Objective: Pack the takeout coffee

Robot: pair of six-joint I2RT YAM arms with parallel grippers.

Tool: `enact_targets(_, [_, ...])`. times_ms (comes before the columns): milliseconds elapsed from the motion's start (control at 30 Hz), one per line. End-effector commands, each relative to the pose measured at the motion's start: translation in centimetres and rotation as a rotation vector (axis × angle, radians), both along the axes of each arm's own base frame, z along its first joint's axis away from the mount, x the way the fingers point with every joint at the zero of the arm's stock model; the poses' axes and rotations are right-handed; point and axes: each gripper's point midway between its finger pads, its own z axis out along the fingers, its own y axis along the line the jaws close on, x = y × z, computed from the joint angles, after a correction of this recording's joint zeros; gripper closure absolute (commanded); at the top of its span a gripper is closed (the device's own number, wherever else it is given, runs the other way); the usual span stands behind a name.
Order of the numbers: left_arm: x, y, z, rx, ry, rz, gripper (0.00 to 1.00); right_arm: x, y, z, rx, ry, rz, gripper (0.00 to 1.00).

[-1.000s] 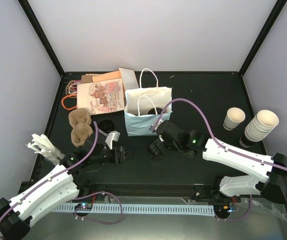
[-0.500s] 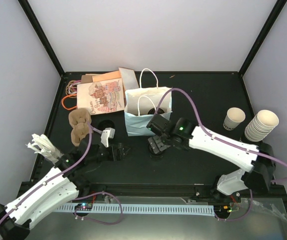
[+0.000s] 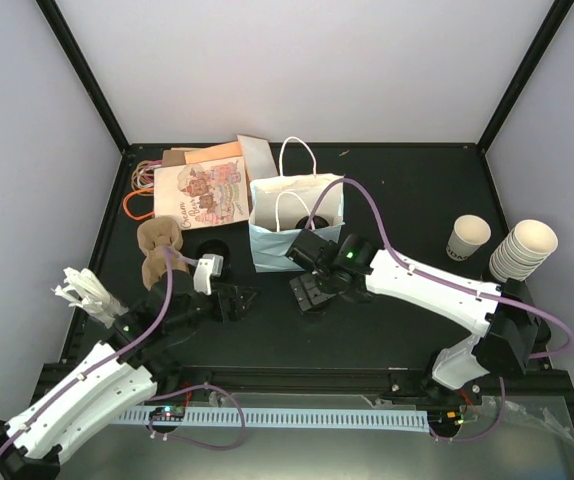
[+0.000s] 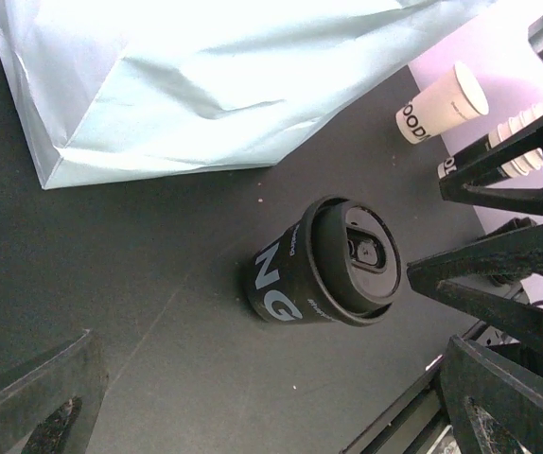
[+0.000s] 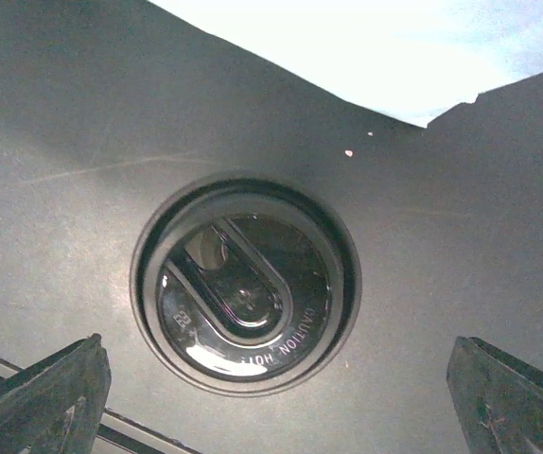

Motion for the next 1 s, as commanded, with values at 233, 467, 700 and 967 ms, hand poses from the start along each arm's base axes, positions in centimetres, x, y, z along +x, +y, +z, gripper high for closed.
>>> enact_targets(233, [0.7, -0.3, 0.9, 0.007, -0.030, -0.002, 0.01, 0.5, 2.6, -0.6, 0.018, -0.026, -0.116, 0.01])
enact_targets(467, [0.7, -0.5, 0.9, 0.019, -0.028, -0.018, 0.01, 0.9, 1.9, -2.1, -0.037, -0.040, -0.146, 0.04])
enact_targets(700, [0.5, -0.5, 0.7, 0.017, -0.023, -0.023, 0.01, 1.0, 1.5, -2.9, -0.048, -0.028, -0.151, 0.11])
enact_targets(967, [0.5, -0.4, 0.6, 0.020, -0.015, -0.019, 0.01, 0.8, 1.7, -3.6, -0.036, 0.004, -0.150, 0.12])
